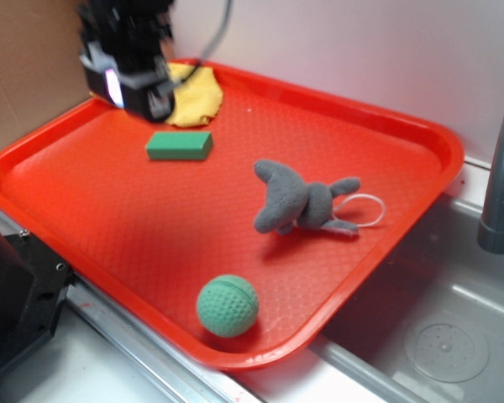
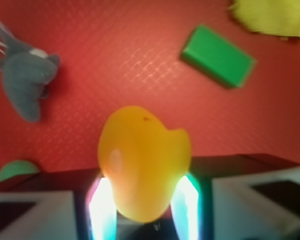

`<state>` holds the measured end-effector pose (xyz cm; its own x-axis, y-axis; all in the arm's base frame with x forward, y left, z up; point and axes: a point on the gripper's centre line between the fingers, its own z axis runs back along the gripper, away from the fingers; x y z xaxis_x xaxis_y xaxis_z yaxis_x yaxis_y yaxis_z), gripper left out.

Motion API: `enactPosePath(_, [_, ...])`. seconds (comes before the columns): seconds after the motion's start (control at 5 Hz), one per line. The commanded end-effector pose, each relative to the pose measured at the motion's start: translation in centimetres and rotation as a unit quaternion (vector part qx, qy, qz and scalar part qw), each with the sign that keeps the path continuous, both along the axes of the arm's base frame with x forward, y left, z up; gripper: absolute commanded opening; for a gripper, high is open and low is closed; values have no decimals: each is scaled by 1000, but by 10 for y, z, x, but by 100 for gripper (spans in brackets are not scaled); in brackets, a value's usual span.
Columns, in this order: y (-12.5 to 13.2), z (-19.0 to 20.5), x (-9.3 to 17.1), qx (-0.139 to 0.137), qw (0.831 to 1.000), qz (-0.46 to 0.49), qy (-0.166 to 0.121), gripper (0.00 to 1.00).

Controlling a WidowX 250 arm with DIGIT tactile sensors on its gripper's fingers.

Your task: Grab the yellow duck.

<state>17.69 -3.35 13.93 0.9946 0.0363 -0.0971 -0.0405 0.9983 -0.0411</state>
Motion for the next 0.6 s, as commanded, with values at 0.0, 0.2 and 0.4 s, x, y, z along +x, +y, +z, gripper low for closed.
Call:
enactPosePath(0.0, [34,84,-25,4,998,47,-40,0])
enactPosePath(0.2, [35,99,-45,13,996,48,-71,0])
enactPosePath(0.4, [30,95,-49,16,997,44,-67,0])
